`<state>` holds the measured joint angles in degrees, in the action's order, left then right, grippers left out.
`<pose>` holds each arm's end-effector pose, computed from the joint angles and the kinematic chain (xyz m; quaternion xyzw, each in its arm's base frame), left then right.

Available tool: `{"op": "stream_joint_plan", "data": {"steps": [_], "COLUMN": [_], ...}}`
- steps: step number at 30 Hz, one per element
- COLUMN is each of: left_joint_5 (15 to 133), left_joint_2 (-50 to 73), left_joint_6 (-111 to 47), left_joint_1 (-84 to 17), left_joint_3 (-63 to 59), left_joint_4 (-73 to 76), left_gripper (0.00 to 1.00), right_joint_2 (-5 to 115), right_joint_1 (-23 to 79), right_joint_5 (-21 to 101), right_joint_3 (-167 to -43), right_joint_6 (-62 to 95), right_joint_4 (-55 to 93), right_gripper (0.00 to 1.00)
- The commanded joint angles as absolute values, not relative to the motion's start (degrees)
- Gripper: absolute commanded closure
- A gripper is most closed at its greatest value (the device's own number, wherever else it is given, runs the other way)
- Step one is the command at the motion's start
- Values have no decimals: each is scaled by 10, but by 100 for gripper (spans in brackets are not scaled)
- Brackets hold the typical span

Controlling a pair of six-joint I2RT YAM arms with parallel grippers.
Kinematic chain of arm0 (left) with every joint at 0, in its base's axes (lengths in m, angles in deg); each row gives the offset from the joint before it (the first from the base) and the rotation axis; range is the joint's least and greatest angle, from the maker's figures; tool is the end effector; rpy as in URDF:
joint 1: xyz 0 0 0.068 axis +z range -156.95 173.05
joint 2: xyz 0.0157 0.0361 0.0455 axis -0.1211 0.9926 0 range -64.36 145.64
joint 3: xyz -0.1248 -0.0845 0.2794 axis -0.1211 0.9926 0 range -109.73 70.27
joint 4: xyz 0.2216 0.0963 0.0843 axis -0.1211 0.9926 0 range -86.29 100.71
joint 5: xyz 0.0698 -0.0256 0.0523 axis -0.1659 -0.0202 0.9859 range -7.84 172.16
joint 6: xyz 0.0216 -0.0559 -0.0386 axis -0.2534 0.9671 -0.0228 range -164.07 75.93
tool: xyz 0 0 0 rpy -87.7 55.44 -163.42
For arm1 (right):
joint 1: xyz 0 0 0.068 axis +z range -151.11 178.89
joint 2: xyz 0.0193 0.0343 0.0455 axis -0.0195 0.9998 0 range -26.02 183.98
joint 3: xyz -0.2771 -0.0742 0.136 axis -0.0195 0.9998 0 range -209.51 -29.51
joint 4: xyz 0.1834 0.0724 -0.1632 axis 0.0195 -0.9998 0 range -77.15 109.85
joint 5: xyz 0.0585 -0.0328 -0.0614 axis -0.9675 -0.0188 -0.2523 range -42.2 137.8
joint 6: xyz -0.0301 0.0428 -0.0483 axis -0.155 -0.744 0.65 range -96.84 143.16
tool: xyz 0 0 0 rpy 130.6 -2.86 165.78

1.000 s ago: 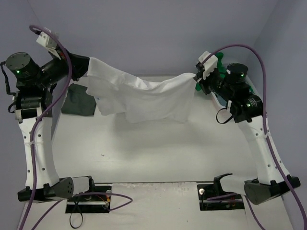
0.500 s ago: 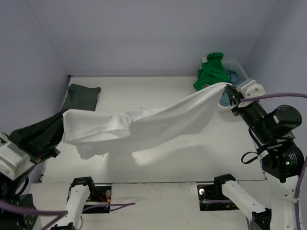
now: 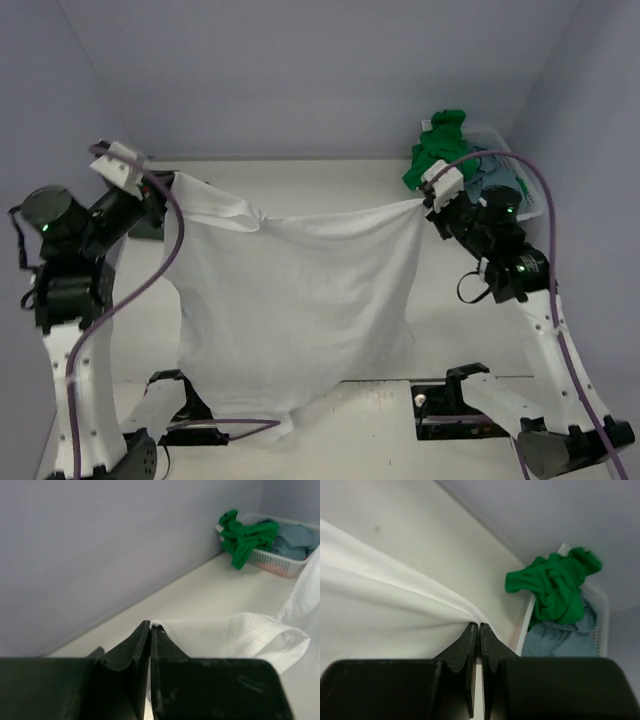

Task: Fold and stack the t-shirts
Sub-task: Flatten out the crumpled T-shirt at the center of the board.

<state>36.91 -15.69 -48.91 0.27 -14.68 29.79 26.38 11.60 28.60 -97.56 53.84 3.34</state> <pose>0.0905 -0.0304 0.5565 0.2827 0.5981 -0.1710 0.7301 0.1658 0.0572 0.4794 -0.3685 0.6094 0.0093 0.7020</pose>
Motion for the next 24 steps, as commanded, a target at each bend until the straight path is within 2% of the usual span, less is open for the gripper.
{"op": "stream_joint_plan", "data": {"steps": [1, 11, 18, 24], "left_joint_5": [383, 395, 424, 479], "left_joint_2": [-31, 246, 383, 447], "left_joint_6": [-500, -485, -479, -482], "left_joint_1": [4, -34, -89, -122], "left_joint_3": [-112, -108, -166, -186], "left_joint_4": [190, 79, 59, 19], "left_gripper": [100, 100, 100, 100], "right_joint_2": [341, 539, 708, 819], "right_joint_1": [111, 107, 105, 106], "right_joint_5": [305, 310, 310, 335], "right_joint_3": [-939, -927, -981, -1034], "right_joint_6": [570, 592, 604, 614], "right_joint_4": [114, 220, 254, 279], "right_gripper": [100, 100, 100, 100]}}
